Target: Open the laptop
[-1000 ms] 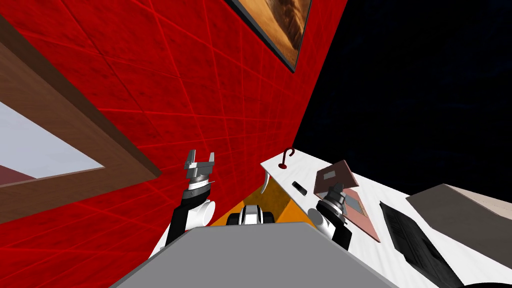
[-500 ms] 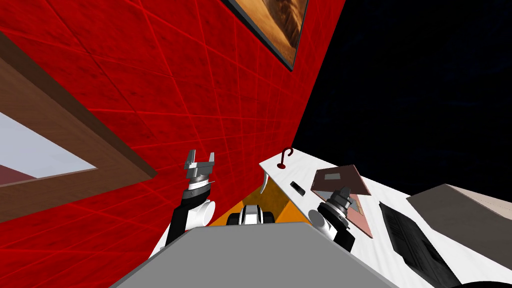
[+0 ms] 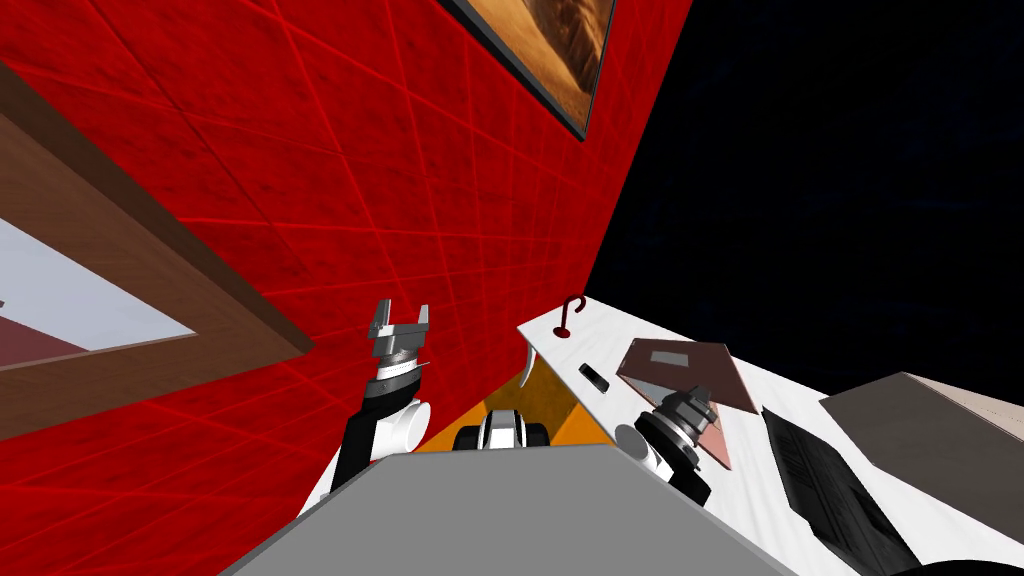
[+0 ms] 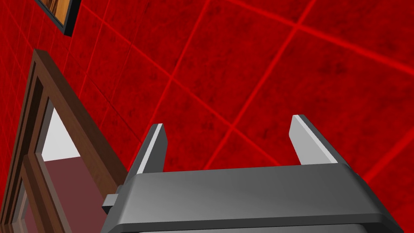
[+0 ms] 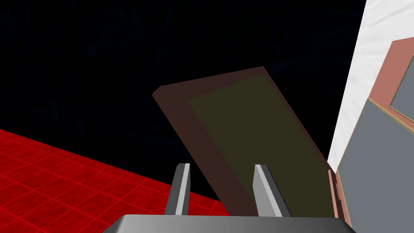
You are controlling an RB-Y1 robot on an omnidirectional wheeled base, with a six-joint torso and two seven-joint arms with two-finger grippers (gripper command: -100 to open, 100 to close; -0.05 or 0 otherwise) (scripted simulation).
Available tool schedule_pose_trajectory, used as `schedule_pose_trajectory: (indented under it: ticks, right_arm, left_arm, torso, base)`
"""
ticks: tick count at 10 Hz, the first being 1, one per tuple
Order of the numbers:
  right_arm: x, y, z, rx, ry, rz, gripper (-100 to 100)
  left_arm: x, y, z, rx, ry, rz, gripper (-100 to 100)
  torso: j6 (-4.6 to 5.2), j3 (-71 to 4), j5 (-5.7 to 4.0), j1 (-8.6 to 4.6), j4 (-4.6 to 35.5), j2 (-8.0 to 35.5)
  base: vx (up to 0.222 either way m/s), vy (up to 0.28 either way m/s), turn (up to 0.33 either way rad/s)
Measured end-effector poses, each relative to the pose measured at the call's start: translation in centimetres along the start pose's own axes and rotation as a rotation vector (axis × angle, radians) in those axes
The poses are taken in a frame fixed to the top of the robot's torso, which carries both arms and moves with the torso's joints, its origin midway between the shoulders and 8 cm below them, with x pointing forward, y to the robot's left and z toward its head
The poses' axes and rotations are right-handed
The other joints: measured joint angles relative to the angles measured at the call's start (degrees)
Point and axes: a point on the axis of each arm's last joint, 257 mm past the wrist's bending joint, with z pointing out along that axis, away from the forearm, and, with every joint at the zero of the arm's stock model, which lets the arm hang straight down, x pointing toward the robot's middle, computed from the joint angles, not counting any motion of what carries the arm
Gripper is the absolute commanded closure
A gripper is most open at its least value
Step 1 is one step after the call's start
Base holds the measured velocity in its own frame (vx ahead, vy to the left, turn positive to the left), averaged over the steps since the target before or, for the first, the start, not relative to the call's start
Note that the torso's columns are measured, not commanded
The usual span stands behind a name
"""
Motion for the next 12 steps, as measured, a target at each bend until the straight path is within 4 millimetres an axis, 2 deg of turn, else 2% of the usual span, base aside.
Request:
schedule_pose_trajectory:
  ticks: [8,9,12]
  right_arm:
    - [3.3,1.0,-2.5,-0.021,0.11,0.208,100]
    - [3.3,1.0,-2.5,-0.021,0.113,0.216,-100]
    - [2.0,-0.1,-0.9,-0.025,0.102,0.225,-100]
  left_arm:
    - [0.0,0.0,0.0,0.0,0.0,0.0,0]
    - [0.0,0.0,0.0,0.0,0.0,0.0,0]
    - [0.0,0.0,0.0,0.0,0.0,0.0,0]
  torso:
    - [0.05,0.07,-0.17,-0.16,-0.07,-0.02]
    - [0.03,0.06,-0.16,-0.18,-0.07,-0.05]
    - [0.0,-0.01,-0.08,-0.03,-0.05,-0.04]
  base:
    - [-0.001,-0.026,0.019]
    - [-0.011,0.015,-0.098]
    - [-0.018,0.03,-0.063]
